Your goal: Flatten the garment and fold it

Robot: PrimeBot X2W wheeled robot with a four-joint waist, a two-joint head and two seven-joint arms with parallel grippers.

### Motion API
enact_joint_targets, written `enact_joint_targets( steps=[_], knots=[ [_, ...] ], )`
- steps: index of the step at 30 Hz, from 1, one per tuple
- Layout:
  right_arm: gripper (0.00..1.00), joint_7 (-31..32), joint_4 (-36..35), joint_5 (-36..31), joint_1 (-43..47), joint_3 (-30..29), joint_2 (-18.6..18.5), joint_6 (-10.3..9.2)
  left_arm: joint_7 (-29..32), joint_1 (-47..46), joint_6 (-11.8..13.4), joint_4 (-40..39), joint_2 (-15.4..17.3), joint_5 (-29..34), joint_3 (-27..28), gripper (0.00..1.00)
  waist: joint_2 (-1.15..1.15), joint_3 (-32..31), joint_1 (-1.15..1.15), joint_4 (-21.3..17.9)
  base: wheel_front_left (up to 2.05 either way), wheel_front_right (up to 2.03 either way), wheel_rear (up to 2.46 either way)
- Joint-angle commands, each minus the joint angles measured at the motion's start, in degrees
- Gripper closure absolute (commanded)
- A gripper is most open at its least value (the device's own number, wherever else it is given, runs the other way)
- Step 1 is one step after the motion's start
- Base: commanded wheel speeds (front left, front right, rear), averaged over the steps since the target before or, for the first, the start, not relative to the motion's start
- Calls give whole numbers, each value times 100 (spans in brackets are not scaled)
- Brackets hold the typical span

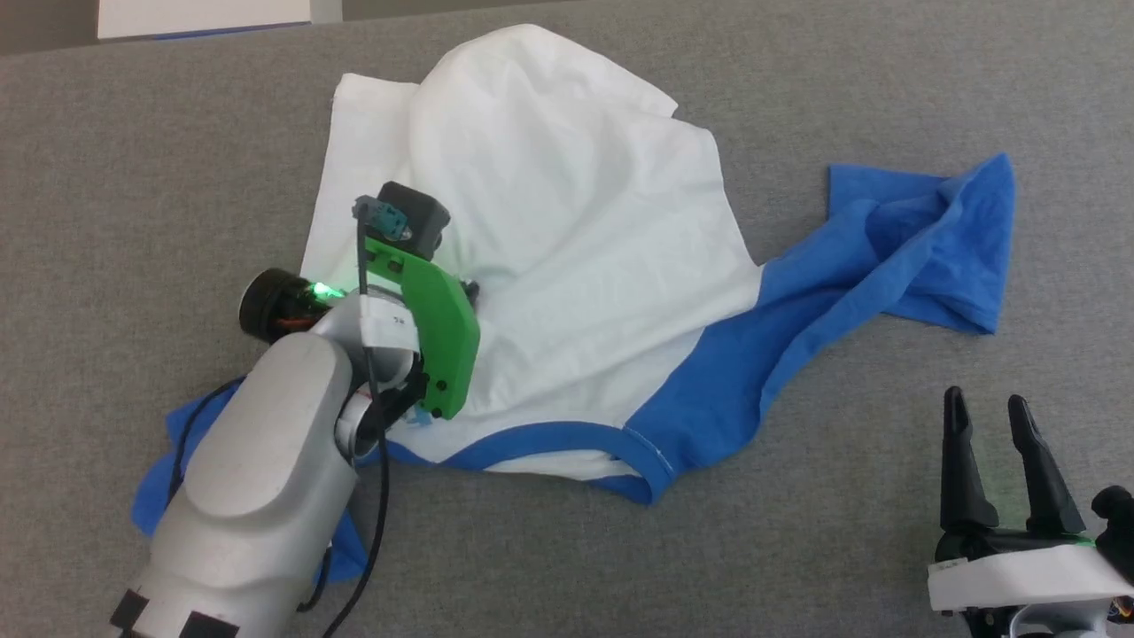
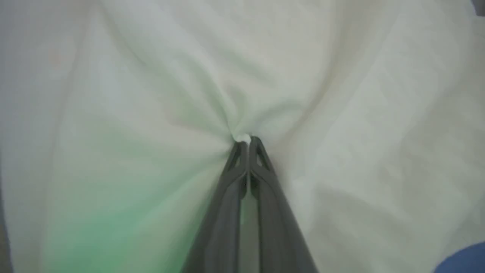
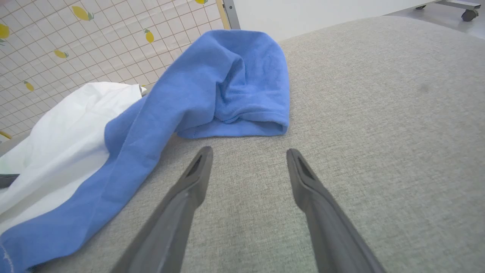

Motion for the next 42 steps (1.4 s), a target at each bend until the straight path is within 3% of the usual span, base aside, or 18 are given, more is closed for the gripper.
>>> enact_joint_targets(
  steps=[1, 6, 14, 15, 17, 18, 24, 30, 35, 42],
  knots=[
    [0, -46, -28, -38, -87, -15, 1, -8, -112, -13, -49, 241, -141, 37, -141, 100, 0, 54, 0, 37, 0, 0, 0],
    [0, -37, -81, -84, -101, 51, 1, -8, -1089, -777, 116, 380, -324, 382, -1, 100, 0, 206, 0, 35, 0, 0, 0],
    [0, -14, -87, -98, -236, 254, 1, -8, -3033, -1570, 698, 1298, -592, 953, 199, 100, 0, 461, 0, -220, 0, 0, 0],
    [0, -13, -77, -96, -257, 282, 1, -8, -3141, -1616, 727, 1516, -616, 965, 207, 91, 0, 490, 0, -260, 0, 0, 0],
    [0, -14, -60, -92, -288, 325, 1, -8, -3213, -1690, 722, 1903, -647, 972, 188, 57, 0, 543, 0, -316, 0, 0, 0],
    [0, -15, -52, -91, -297, 334, 1, -8, -3228, -1716, 727, 2065, -662, 968, 185, 0, 0, 555, 0, -329, 0, 0, 0],
    [0, -23, -8, -108, -282, 256, 1, -8, -3707, -1875, 679, 2623, -871, 834, 235, 0, 0, 558, 0, -223, 0, 0, 0],
    [0, 12, -68, -217, -216, 161, 1, -8, -4478, -1868, 453, 2319, -1118, 515, 317, 0, 0, 247, 0, 137, 0, 0, 0],
    [0, 105, -200, -264, -113, 83, 1, -8, -4839, -1262, 386, 1169, -1184, 321, 353, 0, 0, -101, 0, 394, 0, 0, 0],
    [0, 195, -297, -245, 99, 53, 1, -8, -4924, 729, 502, -1247, -886, 395, 747, 0, 0, -561, 0, 539, 0, 0, 0]
  ],
)
